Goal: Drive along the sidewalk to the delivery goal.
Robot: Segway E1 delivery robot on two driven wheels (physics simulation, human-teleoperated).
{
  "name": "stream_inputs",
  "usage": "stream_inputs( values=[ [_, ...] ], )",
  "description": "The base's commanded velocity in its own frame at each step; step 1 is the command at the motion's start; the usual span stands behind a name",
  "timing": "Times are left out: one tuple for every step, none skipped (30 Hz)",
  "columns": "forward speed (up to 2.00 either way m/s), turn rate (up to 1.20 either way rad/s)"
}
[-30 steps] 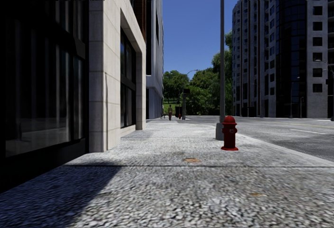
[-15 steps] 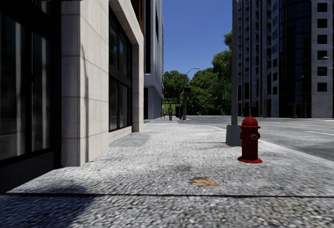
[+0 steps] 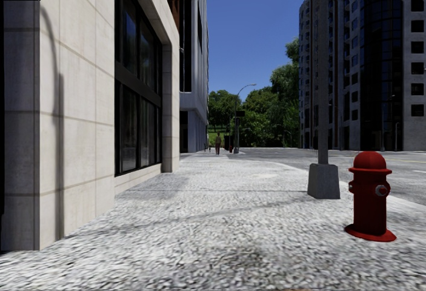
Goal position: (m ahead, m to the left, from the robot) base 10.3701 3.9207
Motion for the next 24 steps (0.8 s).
stream_inputs(
  values=[
    [2.00, 0.00],
    [2.00, 0.00],
    [2.00, 0.00],
    [2.00, 0.00],
    [2.00, 0.00],
    [2.00, 0.00],
    [2.00, 0.00],
    [2.00, 0.00],
    [2.00, 0.00],
    [2.00, 0.00],
    [2.00, 0.00],
    [2.00, 0.00],
    [2.00, 0.00],
    [2.00, 0.00],
    [2.00, 0.00],
    [2.00, 0.00],
    [2.00, 0.00],
    [2.00, 0.00],
    [2.00, 0.00],
    [2.00, 0.00],
    [2.00, 0.00],
    [2.00, 0.00],
    [2.00, 0.00],
    [2.00, 0.00]
  ],
)
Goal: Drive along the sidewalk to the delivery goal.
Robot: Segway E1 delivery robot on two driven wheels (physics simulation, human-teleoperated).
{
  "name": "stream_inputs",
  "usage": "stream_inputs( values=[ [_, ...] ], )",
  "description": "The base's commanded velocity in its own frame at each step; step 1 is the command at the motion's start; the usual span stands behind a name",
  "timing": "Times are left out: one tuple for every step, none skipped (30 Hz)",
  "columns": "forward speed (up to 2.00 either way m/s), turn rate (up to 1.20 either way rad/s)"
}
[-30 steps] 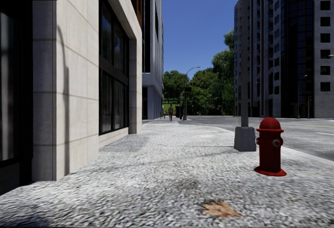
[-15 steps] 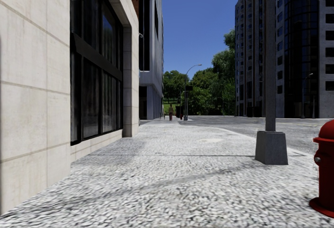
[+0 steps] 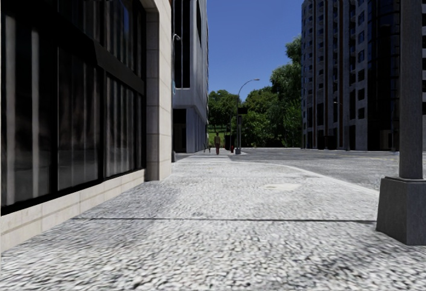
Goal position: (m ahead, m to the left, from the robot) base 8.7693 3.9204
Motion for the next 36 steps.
stream_inputs(
  values=[
    [2.00, 0.00],
    [2.00, 0.00],
    [2.00, 0.00],
    [2.00, 0.00],
    [2.00, 0.00],
    [2.00, 0.00],
    [2.00, 0.00],
    [2.00, 0.00],
    [2.00, 0.00],
    [2.00, 0.00],
    [2.00, 0.00],
    [2.00, 0.00],
    [2.00, 0.00],
    [2.00, 0.00],
    [2.00, 0.00],
    [2.00, 0.00],
    [2.00, 0.00],
    [2.00, 0.00],
    [2.00, 0.00],
    [2.00, 0.00],
    [2.00, 0.00],
    [2.00, 0.00],
    [2.00, 0.00],
    [2.00, 0.00],
    [2.00, 0.00],
    [2.00, 0.00],
    [2.00, 0.00],
    [2.00, 0.00],
    [2.00, 0.00],
    [2.00, 0.00],
    [2.00, 0.00],
    [2.00, 0.00],
    [2.00, 0.00],
    [2.00, 0.00],
    [2.00, 0.00],
    [2.00, 0.00]
  ],
)
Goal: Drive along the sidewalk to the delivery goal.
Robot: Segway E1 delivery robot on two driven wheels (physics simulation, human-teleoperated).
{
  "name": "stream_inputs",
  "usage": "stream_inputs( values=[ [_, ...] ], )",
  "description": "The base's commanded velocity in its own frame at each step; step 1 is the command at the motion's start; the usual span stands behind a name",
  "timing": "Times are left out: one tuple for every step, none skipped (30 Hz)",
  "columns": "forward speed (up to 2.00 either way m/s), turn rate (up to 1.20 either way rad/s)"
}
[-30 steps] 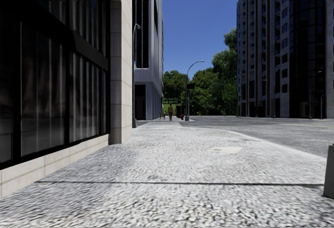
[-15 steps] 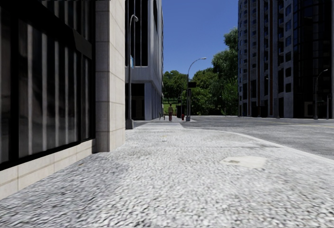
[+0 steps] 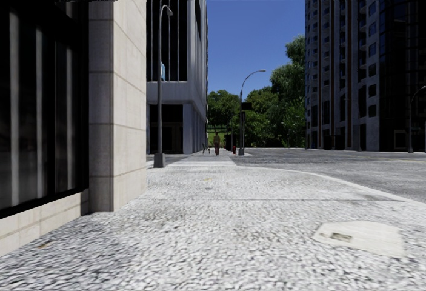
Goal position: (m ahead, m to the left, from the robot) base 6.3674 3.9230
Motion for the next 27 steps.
stream_inputs(
  values=[
    [2.00, 0.00],
    [2.00, 0.00],
    [2.00, 0.00],
    [2.00, 0.00],
    [2.00, 0.00],
    [1.97, 0.00],
    [1.89, 0.00],
    [1.89, 0.00],
    [1.82, 0.00],
    [1.78, 0.00],
    [1.74, 0.00],
    [1.74, 0.00],
    [1.62, 0.00],
    [1.46, 0.00],
    [1.34, 0.08],
    [1.28, 0.12],
    [1.28, 0.12],
    [1.26, 0.17],
    [1.25, 0.21],
    [1.25, 0.26],
    [1.25, 0.30],
    [1.25, 0.30],
    [1.25, 0.31],
    [1.25, 0.32],
    [1.25, 0.32],
    [1.25, 0.32],
    [1.25, 0.32]
  ],
)
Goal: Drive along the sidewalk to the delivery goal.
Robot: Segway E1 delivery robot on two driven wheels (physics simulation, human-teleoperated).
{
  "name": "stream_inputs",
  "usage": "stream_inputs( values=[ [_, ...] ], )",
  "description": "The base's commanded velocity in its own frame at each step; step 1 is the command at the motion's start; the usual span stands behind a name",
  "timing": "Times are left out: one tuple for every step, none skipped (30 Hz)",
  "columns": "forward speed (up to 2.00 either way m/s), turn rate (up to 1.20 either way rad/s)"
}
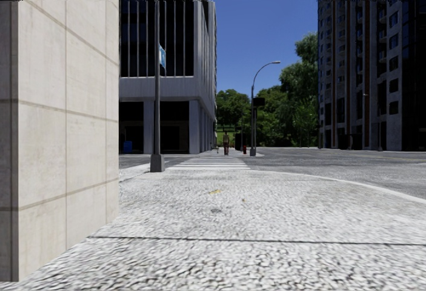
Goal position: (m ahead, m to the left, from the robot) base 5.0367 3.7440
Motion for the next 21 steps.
stream_inputs(
  values=[
    [1.25, 0.32],
    [1.25, 0.32],
    [1.25, 0.32],
    [1.25, 0.32],
    [1.25, 0.32],
    [1.25, 0.32],
    [1.25, 0.32],
    [1.25, 0.27],
    [1.25, 0.27],
    [1.27, 0.19],
    [1.27, 0.16],
    [1.27, 0.15],
    [1.27, 0.15],
    [1.28, 0.15],
    [1.28, 0.15],
    [1.28, 0.20],
    [1.28, 0.23],
    [1.28, 0.23],
    [1.28, 0.23],
    [1.28, 0.23],
    [1.29, 0.23]
  ],
)
